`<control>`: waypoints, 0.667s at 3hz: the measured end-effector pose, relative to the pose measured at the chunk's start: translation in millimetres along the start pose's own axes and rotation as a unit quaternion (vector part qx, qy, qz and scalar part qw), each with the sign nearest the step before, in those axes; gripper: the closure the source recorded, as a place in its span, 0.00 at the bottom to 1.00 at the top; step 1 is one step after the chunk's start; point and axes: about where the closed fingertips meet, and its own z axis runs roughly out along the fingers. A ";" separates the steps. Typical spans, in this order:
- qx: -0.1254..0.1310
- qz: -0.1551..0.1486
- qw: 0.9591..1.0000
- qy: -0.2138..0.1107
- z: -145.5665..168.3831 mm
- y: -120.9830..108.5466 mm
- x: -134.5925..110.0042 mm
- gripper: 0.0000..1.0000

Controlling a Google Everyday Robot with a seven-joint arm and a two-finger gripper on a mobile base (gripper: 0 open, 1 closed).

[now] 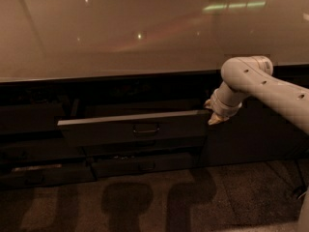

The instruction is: Open top drawer

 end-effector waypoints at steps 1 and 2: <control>0.000 0.000 1.000 0.000 -1.2 -0.1 0.1 1.00; -0.001 -0.003 1.000 -0.001 -0.1 5.7 -0.5 1.00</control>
Offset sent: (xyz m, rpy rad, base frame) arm -0.2547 0.0181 -0.1290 0.0608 0.0666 0.2732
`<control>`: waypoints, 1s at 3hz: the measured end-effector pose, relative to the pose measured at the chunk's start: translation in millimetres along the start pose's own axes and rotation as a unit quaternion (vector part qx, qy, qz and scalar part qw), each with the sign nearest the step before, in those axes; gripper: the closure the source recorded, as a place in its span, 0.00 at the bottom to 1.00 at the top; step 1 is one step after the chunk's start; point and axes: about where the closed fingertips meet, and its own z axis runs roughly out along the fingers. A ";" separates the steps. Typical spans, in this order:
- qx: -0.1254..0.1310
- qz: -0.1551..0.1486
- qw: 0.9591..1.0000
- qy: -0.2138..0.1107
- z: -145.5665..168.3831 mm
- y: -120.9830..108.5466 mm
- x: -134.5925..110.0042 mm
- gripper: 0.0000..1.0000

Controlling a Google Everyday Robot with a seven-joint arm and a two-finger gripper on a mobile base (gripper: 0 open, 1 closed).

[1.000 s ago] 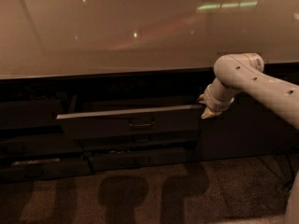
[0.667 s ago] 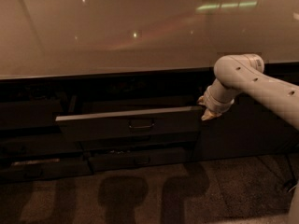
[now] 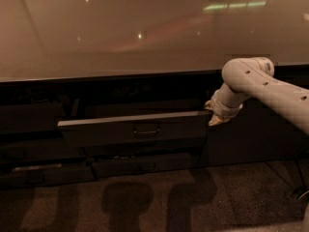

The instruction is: Open top drawer

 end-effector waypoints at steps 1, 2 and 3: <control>0.000 0.000 1.000 0.000 -1.3 0.1 0.7 1.00; -0.001 -0.002 1.000 -0.001 -0.4 4.7 0.1 1.00; -0.001 -0.002 1.000 -0.001 -1.7 4.7 0.6 1.00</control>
Offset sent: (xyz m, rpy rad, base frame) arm -0.2786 0.0105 -0.1567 -0.0060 0.0909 0.2204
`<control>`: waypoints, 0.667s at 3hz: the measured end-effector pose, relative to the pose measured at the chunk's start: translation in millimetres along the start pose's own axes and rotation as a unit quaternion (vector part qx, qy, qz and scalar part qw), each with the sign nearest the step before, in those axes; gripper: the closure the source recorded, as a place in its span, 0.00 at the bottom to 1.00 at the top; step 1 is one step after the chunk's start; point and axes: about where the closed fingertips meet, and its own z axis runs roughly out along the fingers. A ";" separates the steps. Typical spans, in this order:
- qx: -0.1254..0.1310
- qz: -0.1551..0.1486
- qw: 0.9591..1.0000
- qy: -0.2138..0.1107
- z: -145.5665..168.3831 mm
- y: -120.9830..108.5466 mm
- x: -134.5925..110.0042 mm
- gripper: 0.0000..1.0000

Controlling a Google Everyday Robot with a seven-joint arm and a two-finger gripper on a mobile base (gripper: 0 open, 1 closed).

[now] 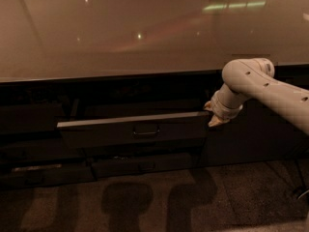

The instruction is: Open top drawer

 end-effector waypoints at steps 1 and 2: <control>-0.001 -0.002 1.000 -0.001 1.7 6.3 -1.3 1.00; -0.001 -0.005 1.000 -0.002 0.9 13.5 -2.5 1.00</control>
Offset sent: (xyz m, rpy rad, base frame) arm -0.3364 -0.0118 -0.1703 0.0017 0.0486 0.2415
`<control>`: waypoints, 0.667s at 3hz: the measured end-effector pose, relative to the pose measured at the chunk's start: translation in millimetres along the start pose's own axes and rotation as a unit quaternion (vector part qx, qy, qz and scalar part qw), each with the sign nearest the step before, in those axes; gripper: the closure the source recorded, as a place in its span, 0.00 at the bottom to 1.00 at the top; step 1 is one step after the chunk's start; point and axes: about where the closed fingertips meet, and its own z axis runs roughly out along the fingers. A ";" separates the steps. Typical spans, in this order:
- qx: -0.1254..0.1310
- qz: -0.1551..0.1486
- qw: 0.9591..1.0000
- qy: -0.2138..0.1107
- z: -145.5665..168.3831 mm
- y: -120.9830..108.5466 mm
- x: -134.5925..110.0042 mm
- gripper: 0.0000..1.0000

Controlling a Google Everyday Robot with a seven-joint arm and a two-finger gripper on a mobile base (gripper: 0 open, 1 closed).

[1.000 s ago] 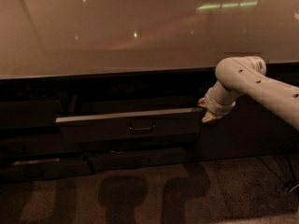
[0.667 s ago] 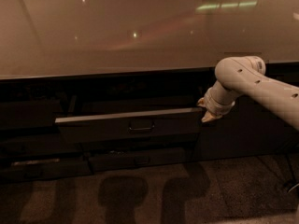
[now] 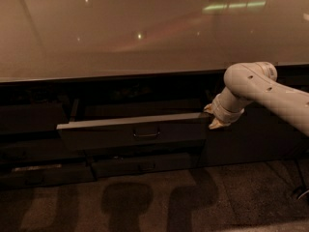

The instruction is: Open top drawer

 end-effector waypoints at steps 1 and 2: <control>0.000 0.000 1.000 0.000 0.0 0.0 0.0 1.00; 0.000 0.000 1.000 0.000 -1.7 -0.3 -0.2 1.00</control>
Offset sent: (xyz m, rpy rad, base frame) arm -0.0561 0.0150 -0.0325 -0.0088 0.0069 0.1193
